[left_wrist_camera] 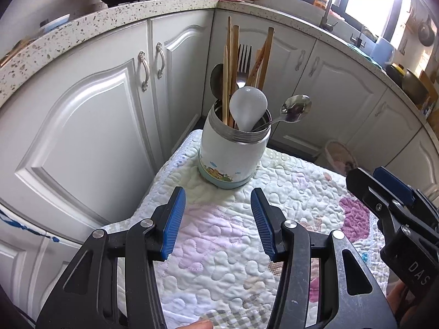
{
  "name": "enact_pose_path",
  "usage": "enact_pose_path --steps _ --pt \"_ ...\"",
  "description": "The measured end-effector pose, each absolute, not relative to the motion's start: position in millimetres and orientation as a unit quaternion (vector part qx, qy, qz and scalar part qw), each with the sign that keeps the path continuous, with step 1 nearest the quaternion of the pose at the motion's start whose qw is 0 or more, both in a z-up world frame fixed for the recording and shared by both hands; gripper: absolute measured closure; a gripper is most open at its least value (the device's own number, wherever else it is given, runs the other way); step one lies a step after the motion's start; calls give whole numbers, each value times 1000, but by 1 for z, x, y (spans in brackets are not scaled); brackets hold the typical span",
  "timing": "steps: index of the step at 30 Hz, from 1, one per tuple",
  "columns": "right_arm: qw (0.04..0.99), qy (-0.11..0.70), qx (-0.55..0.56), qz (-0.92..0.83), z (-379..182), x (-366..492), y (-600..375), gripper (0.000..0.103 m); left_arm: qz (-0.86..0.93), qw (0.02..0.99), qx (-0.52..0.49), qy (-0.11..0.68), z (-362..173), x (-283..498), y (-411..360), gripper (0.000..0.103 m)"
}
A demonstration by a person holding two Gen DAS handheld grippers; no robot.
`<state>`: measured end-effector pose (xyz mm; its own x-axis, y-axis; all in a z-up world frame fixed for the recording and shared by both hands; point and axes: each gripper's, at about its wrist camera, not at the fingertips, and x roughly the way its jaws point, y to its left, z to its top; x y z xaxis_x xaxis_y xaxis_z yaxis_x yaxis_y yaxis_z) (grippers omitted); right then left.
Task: Organize utensils
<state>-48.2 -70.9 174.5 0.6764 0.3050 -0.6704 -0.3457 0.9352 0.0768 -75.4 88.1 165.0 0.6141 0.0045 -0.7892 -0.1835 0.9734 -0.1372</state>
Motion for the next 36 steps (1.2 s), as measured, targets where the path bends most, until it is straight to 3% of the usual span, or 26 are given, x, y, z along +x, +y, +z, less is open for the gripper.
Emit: enact_pose_path --steps 36 --pt "908 377 -34 180 169 -52 -66 34 75 897 -73 429 171 -79 83 54"
